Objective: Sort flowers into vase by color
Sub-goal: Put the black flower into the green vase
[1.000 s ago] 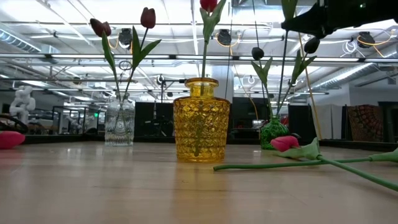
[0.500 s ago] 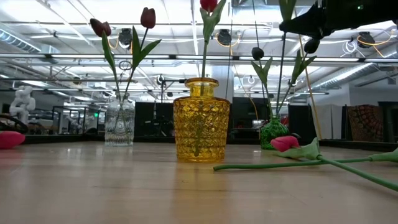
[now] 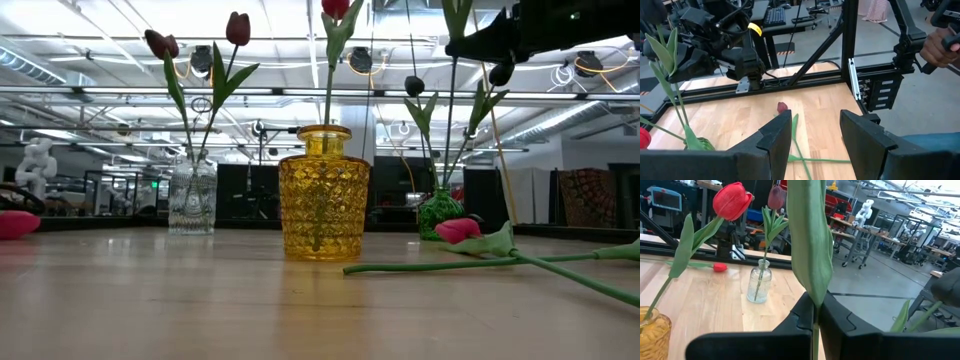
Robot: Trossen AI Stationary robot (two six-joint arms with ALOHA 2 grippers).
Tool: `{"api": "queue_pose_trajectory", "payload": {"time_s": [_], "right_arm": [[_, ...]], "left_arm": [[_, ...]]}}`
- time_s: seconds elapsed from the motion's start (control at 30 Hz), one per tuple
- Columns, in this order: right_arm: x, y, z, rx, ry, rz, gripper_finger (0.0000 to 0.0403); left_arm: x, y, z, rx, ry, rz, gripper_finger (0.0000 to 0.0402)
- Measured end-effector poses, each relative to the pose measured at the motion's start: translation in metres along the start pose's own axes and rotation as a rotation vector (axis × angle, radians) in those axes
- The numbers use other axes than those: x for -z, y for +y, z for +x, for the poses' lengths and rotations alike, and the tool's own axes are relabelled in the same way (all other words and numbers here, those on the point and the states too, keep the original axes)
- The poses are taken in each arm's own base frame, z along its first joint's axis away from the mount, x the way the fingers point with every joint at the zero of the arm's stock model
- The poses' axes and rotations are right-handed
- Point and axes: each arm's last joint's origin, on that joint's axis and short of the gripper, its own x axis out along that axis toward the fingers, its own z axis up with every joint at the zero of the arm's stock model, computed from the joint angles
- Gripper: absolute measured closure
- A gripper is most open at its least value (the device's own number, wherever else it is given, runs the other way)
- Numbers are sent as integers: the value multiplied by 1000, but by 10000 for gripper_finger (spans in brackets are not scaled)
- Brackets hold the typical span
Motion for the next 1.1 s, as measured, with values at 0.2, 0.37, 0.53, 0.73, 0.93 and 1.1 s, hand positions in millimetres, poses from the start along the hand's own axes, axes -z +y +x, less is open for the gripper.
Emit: {"api": "queue_pose_trajectory", "payload": {"time_s": [0.2, 0.37, 0.53, 0.73, 0.93, 1.1], "right_arm": [[-4, -1, 0, 10, -37, -4, 399], [-3, -2, 0, 14, -31, -17, 399], [1, -3, 2, 21, 6, -8, 399], [3, -2, 4, 21, 24, -5, 399], [7, 1, 8, 15, 49, 3, 399], [10, 3, 11, 10, 72, 3, 399]], "left_arm": [[0, 0, 0, 0, 0, 0, 226], [0, 0, 0, 0, 0, 0, 226], [0, 0, 0, 0, 0, 1, 226], [0, 0, 0, 0, 1, 2, 226], [0, 0, 0, 0, 1, 2, 226], [0, 0, 0, 0, 1, 2, 226]]}}
